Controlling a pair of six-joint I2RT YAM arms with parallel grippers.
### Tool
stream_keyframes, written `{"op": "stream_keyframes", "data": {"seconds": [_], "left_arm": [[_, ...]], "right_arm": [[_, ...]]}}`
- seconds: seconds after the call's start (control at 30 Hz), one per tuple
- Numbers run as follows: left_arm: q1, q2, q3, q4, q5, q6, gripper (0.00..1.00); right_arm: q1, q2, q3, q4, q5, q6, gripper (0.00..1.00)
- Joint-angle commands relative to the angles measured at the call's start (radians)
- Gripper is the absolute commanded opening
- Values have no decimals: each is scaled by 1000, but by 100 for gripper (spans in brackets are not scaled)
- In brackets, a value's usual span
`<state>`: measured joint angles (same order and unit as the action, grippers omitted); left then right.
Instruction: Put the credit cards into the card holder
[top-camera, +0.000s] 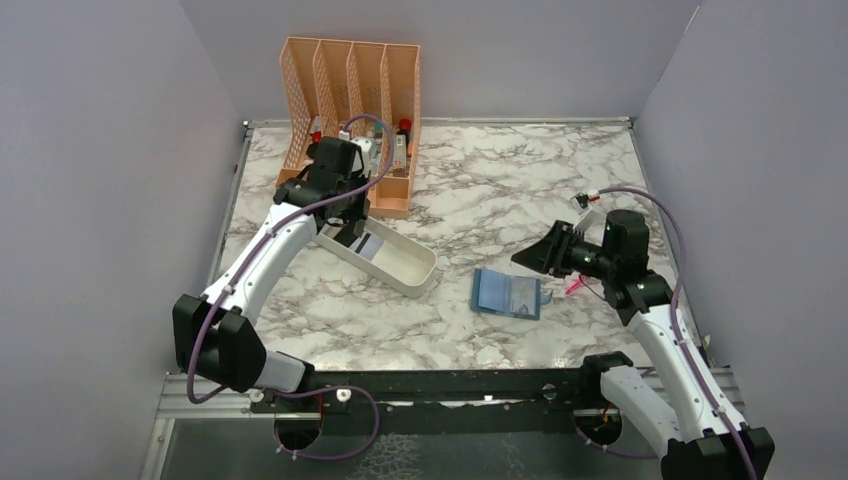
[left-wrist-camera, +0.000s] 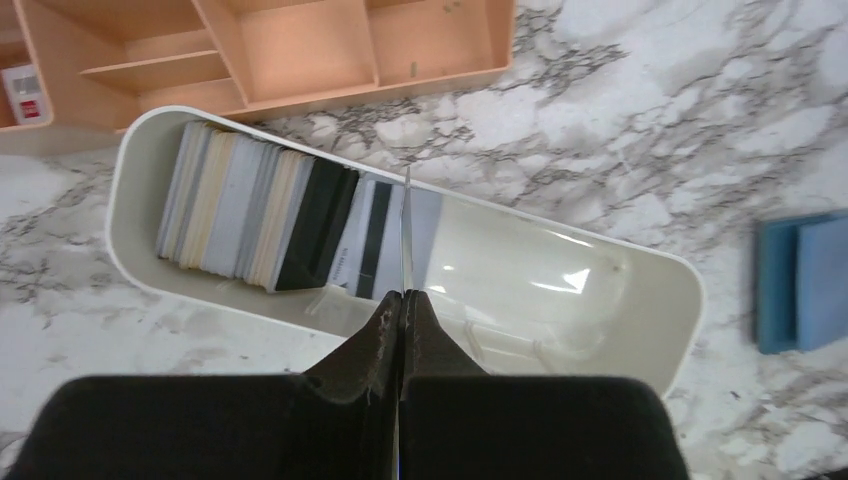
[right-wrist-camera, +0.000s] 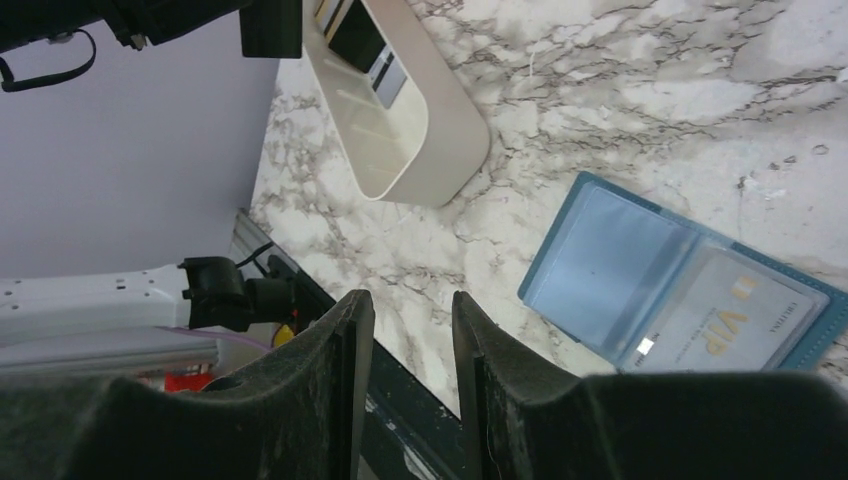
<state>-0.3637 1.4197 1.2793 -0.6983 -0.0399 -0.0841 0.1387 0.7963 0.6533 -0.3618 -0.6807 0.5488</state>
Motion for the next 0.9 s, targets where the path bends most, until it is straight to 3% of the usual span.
{"op": "stream_keyframes", "data": {"seconds": [0.0,0.13,0.23,0.33,0.43,0.87], "left_arm": [[1,-88,-1,72,230,-116,0],[0,-176,-120,313,536,-285,0],[2,-212,-252,606,755,-525,0],[1,-211,-365,896,865,-762,0],[-14,-199,-428,1047,892,-894,0],[-262,-89,-403,1177,794,-971,0]], "right_arm": [[6,-24,-6,111,-132,69,41],[6,-30,-66,242,-212,153,39],[6,-37,-101,328,-226,190,37],[6,-39,-124,404,-250,236,36],[6,-37,-156,511,-278,315,36],[7,44,-196,782,-322,527,39]]}}
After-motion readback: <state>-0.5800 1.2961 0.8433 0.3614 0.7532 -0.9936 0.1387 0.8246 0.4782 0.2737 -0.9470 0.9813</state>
